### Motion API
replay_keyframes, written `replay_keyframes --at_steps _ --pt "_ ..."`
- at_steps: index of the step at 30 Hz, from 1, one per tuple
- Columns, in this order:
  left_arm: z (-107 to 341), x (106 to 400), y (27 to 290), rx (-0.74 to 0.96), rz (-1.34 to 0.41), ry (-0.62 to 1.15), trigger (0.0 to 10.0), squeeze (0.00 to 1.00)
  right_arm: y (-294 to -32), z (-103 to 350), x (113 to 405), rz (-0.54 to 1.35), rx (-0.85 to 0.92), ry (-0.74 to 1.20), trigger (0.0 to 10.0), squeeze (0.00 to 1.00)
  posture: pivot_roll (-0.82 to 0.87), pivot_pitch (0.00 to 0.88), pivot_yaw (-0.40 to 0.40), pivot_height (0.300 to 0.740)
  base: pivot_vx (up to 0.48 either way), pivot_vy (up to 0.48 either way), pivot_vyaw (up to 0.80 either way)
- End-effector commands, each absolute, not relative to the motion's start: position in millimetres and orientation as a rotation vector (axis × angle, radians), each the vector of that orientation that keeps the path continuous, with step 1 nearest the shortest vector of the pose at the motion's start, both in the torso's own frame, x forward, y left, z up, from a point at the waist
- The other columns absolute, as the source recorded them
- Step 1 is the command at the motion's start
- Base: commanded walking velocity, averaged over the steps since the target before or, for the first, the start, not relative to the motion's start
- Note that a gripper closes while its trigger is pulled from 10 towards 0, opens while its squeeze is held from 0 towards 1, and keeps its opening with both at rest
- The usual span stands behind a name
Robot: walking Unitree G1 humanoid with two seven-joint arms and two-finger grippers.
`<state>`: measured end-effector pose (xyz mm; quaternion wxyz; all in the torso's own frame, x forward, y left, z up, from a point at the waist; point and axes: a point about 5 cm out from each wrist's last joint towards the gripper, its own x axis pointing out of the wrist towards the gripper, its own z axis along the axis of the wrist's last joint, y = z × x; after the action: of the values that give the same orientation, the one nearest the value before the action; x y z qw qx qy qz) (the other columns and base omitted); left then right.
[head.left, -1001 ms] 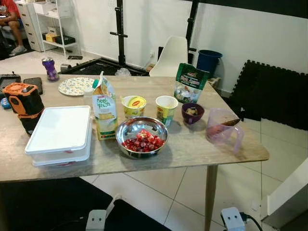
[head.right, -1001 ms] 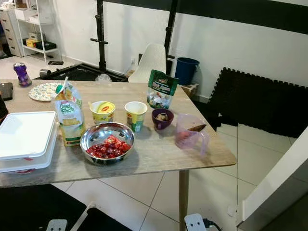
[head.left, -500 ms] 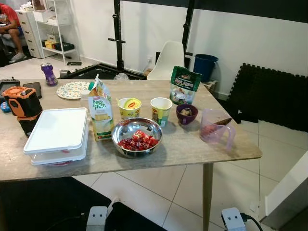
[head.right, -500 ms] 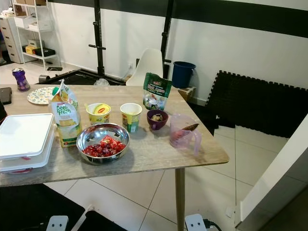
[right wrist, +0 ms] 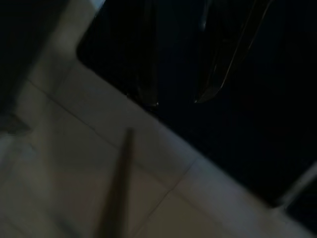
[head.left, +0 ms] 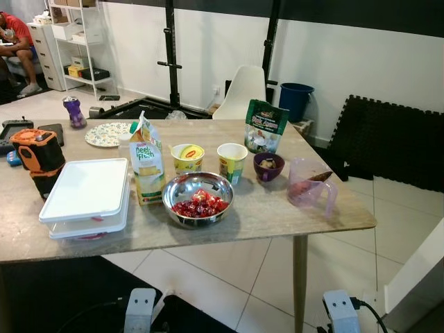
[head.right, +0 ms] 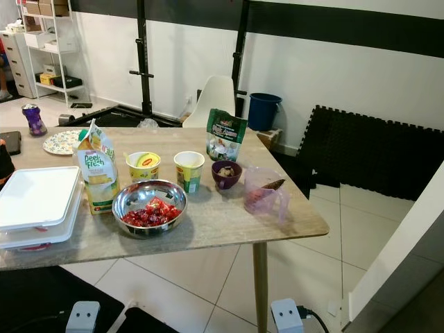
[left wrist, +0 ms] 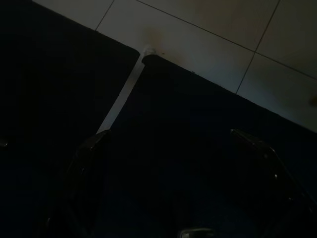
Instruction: Restocking fridge
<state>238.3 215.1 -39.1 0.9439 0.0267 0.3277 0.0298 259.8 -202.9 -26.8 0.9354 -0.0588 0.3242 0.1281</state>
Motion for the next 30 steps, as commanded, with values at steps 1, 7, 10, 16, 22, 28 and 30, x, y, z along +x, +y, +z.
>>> replay_keyframes --at_steps 1,7,10,16,22,28,30 --pt "-41 235 217 0.099 0.021 0.678 10.0 0.0 -202 -18 267 0.39 -0.13 0.645 10.0 0.0 -0.02 0.048 -0.05 0.74 0.0 0.0 0.0" --pt "-44 230 218 0.122 0.008 0.692 10.0 0.0 -217 34 293 0.786 -0.139 0.578 10.0 0.0 -0.02 0.05 -0.041 0.74 0.0 0.0 0.0" --pt "-46 226 220 0.127 0.008 0.702 10.0 0.0 -230 107 331 0.779 0.028 0.316 10.0 0.0 -0.03 0.055 -0.048 0.74 0.0 0.0 0.0" --pt "-47 225 219 0.124 0.011 0.704 10.0 0.0 -241 171 351 0.773 0.173 0.072 10.0 0.0 -0.02 0.057 -0.055 0.74 0.0 0.0 0.0" --pt "-49 221 219 0.119 0.015 0.708 10.0 0.0 -268 223 380 0.351 0.129 -0.132 10.0 0.24 -0.04 0.059 -0.052 0.74 0.0 0.0 0.0" --pt "-48 223 217 0.119 0.013 0.704 10.0 0.0 -295 208 380 -0.053 0.156 -0.09 10.0 1.0 -0.02 0.067 -0.058 0.74 0.0 0.0 0.0" --pt "-47 224 218 0.119 0.014 0.7 10.0 0.0 -298 204 379 -0.11 0.151 -0.069 10.0 1.0 -0.02 0.073 -0.051 0.74 0.0 0.0 0.0"
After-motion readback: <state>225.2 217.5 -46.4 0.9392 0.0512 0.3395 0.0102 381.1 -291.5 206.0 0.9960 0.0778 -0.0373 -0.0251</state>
